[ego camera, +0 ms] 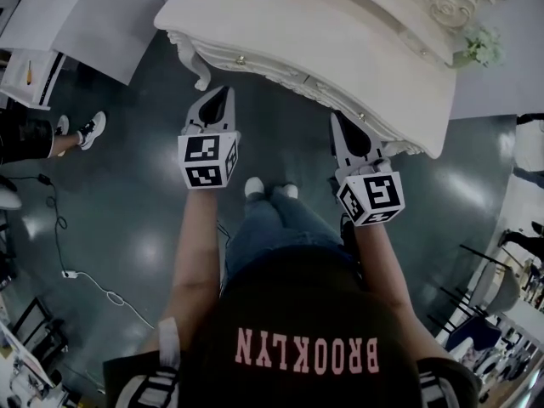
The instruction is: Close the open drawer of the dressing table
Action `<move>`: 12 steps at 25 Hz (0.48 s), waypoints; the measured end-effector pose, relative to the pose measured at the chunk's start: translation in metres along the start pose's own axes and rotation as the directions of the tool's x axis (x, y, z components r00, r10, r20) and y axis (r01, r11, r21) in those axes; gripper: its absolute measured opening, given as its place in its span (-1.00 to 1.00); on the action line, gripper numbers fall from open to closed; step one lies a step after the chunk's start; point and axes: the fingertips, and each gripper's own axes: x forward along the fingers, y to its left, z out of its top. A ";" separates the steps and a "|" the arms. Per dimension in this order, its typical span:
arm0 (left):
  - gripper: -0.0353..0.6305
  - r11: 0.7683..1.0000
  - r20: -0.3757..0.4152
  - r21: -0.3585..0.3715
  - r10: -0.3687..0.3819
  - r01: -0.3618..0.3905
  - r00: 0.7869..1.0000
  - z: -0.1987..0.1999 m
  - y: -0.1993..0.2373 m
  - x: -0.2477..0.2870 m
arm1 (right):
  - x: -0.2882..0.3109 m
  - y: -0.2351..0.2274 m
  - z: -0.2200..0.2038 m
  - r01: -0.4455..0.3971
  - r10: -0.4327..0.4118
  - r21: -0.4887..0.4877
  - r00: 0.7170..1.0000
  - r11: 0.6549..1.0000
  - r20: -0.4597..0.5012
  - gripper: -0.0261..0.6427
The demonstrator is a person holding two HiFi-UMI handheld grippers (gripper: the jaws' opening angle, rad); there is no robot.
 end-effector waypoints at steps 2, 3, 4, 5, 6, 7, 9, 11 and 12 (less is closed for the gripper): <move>-0.88 1.000 0.025 -0.001 0.008 -0.008 1.000 0.011 -0.006 -0.006 | -0.005 -0.004 0.006 -0.002 0.002 -0.003 1.000 1.000 0.013 -0.93; -0.88 1.000 0.039 0.002 0.011 -0.011 0.999 0.017 -0.009 -0.010 | -0.007 -0.006 0.010 -0.004 0.005 -0.004 1.000 1.000 0.021 -0.93; -0.88 1.000 0.054 0.009 0.013 -0.014 0.998 0.024 -0.012 -0.013 | -0.009 -0.007 0.014 -0.007 0.007 -0.006 1.000 1.000 0.031 -0.93; -0.88 1.000 0.072 0.017 0.016 -0.017 0.997 0.032 -0.014 -0.016 | -0.010 -0.009 0.018 -0.010 0.010 -0.008 0.999 1.000 0.042 -0.93; -0.88 0.999 0.090 0.025 0.019 -0.021 0.996 0.040 -0.016 -0.018 | -0.010 -0.010 0.021 -0.011 0.012 -0.010 0.998 1.000 0.054 -0.93; -0.88 0.999 0.106 0.031 0.022 -0.025 0.994 0.047 -0.018 -0.021 | -0.012 -0.012 0.025 -0.013 0.014 -0.012 0.998 1.000 0.065 -0.93; -0.88 0.999 0.131 0.038 0.026 -0.031 0.991 0.058 -0.025 -0.028 | -0.016 -0.014 0.031 -0.016 0.017 -0.014 0.996 1.000 0.083 -0.93; -0.88 0.998 0.152 0.051 0.028 -0.036 0.988 0.069 -0.031 -0.034 | -0.020 -0.016 0.040 -0.021 0.022 -0.015 0.994 1.000 0.106 -0.93; -0.88 0.998 0.162 0.059 0.028 -0.038 0.986 0.074 -0.033 -0.036 | -0.021 -0.017 0.044 -0.023 0.025 -0.015 0.993 1.000 0.119 -0.93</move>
